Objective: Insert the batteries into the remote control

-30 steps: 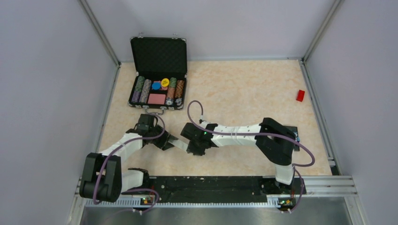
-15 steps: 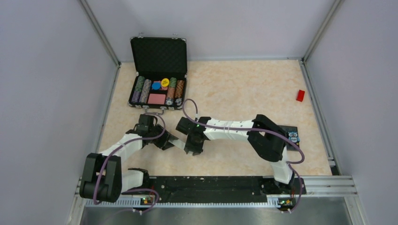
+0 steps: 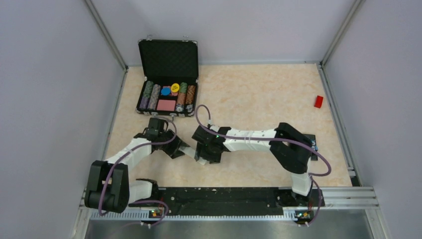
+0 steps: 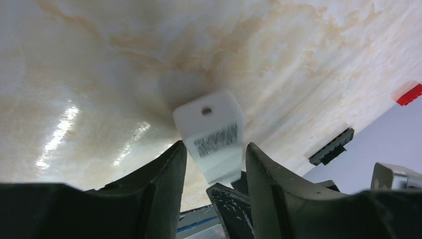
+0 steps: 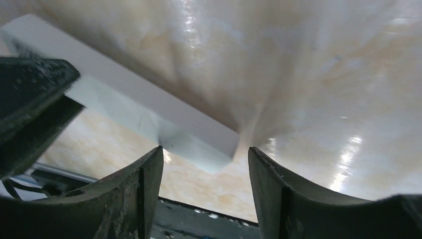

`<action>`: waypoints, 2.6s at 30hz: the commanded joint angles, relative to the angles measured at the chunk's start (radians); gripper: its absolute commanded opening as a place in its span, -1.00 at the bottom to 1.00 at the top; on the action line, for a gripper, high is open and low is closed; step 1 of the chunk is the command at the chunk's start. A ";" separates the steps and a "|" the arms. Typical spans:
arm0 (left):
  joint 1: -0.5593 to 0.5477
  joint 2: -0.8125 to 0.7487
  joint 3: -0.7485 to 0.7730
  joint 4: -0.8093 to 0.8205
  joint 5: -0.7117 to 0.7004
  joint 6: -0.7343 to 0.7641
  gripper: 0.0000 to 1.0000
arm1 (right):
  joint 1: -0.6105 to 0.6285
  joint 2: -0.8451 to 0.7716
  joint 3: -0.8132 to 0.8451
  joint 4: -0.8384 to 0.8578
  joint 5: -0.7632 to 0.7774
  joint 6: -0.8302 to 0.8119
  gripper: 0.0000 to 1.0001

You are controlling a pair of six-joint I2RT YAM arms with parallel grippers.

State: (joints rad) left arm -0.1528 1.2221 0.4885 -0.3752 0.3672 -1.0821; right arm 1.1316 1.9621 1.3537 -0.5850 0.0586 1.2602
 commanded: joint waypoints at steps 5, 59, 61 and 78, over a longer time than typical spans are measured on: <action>-0.011 0.024 0.206 -0.148 -0.042 0.184 0.52 | -0.016 -0.301 -0.215 0.206 0.036 -0.290 0.32; -0.008 -0.636 0.214 -0.448 -0.601 0.037 0.98 | -0.264 -0.393 -0.487 0.336 0.351 -0.901 -0.37; -0.008 -0.631 0.220 -0.429 -0.537 0.084 0.97 | -0.274 -0.390 -0.484 0.331 0.338 -0.888 -0.28; -0.008 -0.608 0.524 -0.623 -0.357 0.224 0.98 | -0.286 -0.977 -0.423 -0.069 0.483 -0.713 0.98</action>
State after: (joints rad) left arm -0.1616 0.6914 0.9455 -0.9585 0.0181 -0.8543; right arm 0.8589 1.2171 0.8734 -0.4850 0.4133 0.4889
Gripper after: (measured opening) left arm 0.990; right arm 0.981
